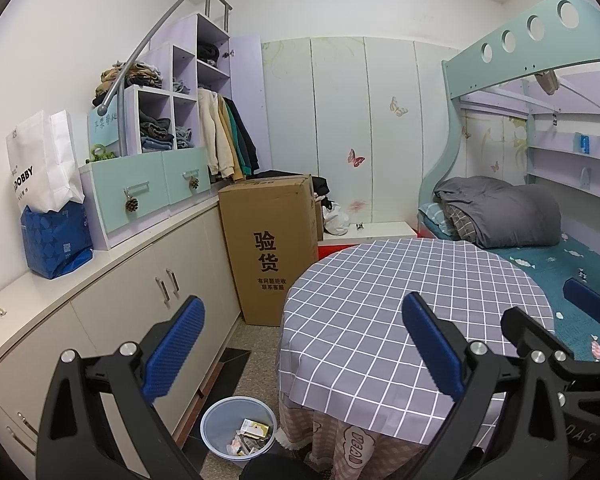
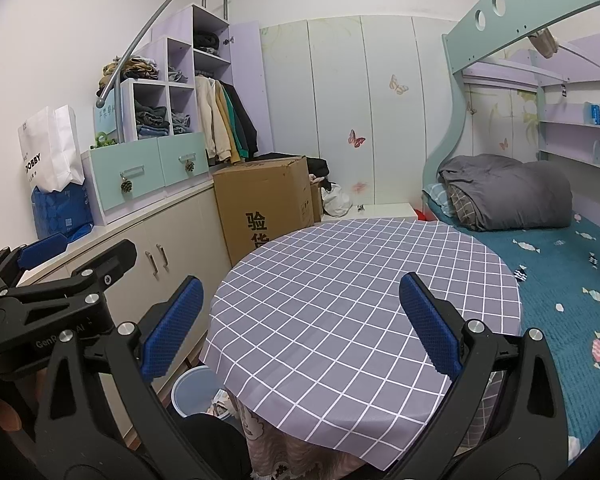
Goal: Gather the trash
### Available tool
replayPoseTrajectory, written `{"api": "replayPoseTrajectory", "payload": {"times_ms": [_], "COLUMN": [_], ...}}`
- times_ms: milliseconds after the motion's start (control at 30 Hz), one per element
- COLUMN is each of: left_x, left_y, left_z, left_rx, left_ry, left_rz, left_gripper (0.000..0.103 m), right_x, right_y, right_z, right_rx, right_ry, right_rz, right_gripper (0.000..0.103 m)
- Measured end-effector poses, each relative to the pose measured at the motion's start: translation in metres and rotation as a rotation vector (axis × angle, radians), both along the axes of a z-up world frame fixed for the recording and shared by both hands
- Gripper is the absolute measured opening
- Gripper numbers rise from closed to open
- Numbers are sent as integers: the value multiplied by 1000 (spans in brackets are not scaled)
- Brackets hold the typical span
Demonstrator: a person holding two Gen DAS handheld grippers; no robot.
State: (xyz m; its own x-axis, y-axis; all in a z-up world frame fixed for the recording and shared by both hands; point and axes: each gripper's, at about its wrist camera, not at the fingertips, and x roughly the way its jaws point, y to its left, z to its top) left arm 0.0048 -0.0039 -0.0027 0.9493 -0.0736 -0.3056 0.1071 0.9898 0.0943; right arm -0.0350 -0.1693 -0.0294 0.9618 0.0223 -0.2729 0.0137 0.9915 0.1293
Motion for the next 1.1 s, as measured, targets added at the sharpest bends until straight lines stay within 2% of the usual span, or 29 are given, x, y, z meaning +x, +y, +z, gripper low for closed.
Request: {"api": "replayPoseTrajectory", "payload": {"times_ms": [1100], "left_x": [0], "left_y": [3], "left_z": [-2], "left_rx": [6], "left_ry": [2], "left_rz": [0], "left_gripper": [97], "right_x": [0], "right_y": [2], "right_z": [0], "right_rx": [1], "right_ry": [1], "right_rz": [-1], "right_gripper": [96]}}
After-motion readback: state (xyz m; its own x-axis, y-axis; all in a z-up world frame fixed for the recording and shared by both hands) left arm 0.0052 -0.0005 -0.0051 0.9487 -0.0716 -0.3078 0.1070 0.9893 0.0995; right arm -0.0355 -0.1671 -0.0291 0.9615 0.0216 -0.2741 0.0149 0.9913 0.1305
